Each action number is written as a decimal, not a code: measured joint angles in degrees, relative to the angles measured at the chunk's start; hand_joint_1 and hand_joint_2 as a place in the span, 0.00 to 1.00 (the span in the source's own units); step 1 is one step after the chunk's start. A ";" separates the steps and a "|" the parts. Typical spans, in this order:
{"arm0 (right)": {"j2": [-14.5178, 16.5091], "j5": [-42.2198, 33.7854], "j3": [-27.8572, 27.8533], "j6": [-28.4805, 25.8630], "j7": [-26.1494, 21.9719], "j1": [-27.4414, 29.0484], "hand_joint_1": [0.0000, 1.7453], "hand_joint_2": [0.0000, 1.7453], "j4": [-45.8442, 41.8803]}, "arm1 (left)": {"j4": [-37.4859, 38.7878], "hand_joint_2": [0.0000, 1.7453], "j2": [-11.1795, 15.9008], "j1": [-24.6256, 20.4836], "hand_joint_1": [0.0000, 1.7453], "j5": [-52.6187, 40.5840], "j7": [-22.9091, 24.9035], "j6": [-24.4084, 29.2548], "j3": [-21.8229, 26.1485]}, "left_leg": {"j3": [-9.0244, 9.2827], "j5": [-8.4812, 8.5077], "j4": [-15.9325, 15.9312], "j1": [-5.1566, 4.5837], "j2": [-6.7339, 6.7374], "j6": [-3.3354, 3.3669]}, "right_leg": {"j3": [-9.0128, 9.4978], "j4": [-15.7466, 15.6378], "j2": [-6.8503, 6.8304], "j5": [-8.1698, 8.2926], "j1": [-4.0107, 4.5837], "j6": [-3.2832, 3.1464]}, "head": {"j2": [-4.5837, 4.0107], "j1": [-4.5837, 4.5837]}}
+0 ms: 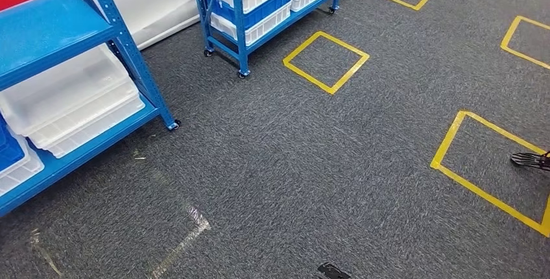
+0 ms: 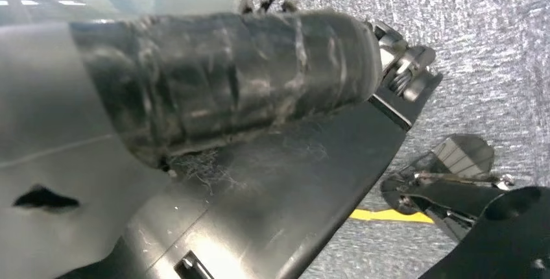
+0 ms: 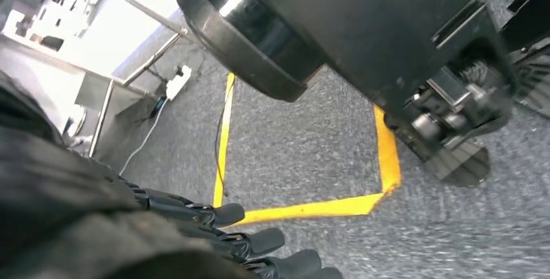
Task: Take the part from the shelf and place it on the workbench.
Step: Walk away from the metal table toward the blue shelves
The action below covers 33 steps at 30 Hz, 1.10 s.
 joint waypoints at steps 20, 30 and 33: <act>0.03 -0.24 0.04 0.31 0.04 0.21 0.00 0.00 0.09 | 0.01 0.00 -0.25 -0.56 0.00 0.75 0.03 0.12 0.00 | -6.72 -6.77 14.54 -0.03 -2.55 -1.76 | -1.62 -2.02 4.27 3.91 0.40 -2.84 | -0.02 0.26; 0.13 -0.59 0.04 0.65 0.03 -0.13 0.00 0.00 0.07 | 0.01 0.00 0.07 0.23 0.00 0.81 0.05 -0.35 -0.02 | 0.86 -0.22 -0.36 -0.15 -0.25 -0.08 | -1.17 -0.56 -0.21 1.84 0.52 -0.68 | 0.00 0.42; 0.16 -0.74 0.05 0.54 0.00 -0.19 0.00 0.00 0.04 | 0.01 0.00 0.08 0.15 0.00 0.83 0.05 -0.38 -0.02 | 1.10 0.01 -0.67 0.07 -1.85 0.64 | -4.64 7.13 4.24 -2.38 0.23 -0.18 | -0.02 0.90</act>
